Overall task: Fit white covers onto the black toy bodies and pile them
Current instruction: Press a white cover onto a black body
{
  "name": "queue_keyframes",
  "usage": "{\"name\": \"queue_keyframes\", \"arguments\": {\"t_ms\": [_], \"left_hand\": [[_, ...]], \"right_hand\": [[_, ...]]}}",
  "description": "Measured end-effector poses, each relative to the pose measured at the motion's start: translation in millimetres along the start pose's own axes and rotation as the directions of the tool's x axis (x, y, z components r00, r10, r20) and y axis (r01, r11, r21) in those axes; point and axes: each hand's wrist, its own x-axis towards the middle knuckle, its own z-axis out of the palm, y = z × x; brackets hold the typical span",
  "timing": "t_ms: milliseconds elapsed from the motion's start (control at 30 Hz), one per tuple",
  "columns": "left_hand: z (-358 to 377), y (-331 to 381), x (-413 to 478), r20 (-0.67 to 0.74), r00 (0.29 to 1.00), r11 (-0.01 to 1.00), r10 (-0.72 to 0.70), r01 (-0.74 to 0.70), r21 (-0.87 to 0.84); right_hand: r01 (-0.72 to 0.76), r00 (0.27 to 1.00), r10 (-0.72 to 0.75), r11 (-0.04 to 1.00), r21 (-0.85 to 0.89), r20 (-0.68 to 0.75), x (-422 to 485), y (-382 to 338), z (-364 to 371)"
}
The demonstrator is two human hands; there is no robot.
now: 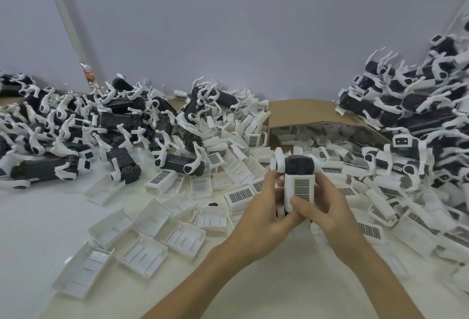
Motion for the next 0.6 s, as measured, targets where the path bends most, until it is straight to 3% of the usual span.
{"name": "queue_keyframes", "arguments": {"t_ms": [333,500,600], "left_hand": [[-2.8,4.0,1.5,0.0,1.0,0.995,-0.025,0.025,-0.098],[-0.8,0.5,1.5,-0.004,0.996,0.967,-0.094,0.09,-0.239],[-3.4,0.9,2.7,-0.024,0.994,0.962,-0.106,0.096,-0.256]], "right_hand": [[0.055,0.998,-0.055,0.997,-0.05,0.003,0.8,0.5,-0.5],[-0.003,0.999,-0.001,0.997,0.081,0.048,2.2,0.4,-1.0],[0.035,0.999,-0.034,0.999,-0.026,0.041,1.7,2.6,2.0]]}}
